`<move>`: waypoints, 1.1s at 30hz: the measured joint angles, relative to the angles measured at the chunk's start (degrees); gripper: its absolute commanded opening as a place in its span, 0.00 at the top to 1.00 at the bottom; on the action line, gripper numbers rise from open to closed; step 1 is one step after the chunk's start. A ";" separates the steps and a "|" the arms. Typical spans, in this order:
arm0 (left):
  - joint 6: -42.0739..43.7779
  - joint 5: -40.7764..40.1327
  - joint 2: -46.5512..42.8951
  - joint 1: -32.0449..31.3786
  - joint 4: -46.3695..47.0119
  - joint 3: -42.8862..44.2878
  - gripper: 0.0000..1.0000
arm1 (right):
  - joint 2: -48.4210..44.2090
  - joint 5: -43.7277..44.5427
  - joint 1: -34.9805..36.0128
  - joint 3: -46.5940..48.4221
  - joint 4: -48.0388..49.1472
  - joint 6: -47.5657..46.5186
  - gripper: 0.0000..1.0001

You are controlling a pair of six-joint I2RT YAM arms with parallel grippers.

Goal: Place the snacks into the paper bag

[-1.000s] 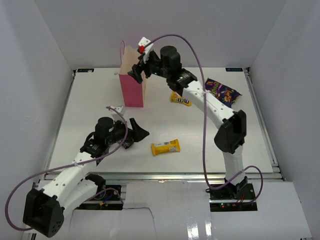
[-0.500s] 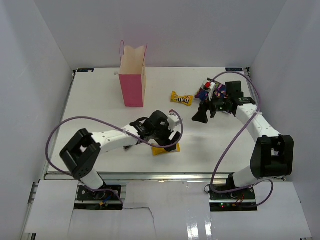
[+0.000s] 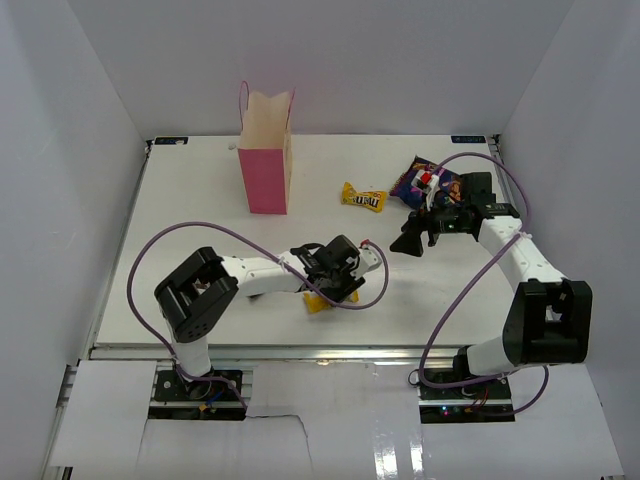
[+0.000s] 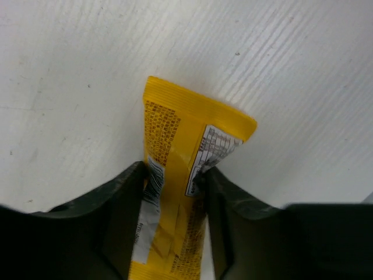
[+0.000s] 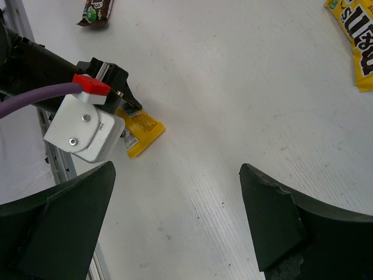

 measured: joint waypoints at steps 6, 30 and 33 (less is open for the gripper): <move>-1.55 -3.32 -0.61 -0.28 -0.26 0.35 0.72 | 0.81 -0.42 0.00 0.13 -0.02 0.02 0.08; -25.64 -0.85 -17.59 33.40 13.42 28.04 0.76 | 3.91 3.26 0.02 0.11 0.02 -1.16 0.09; -26.45 -2.80 -10.60 34.95 13.14 34.01 0.76 | 3.91 3.37 0.07 0.11 0.04 -1.18 0.09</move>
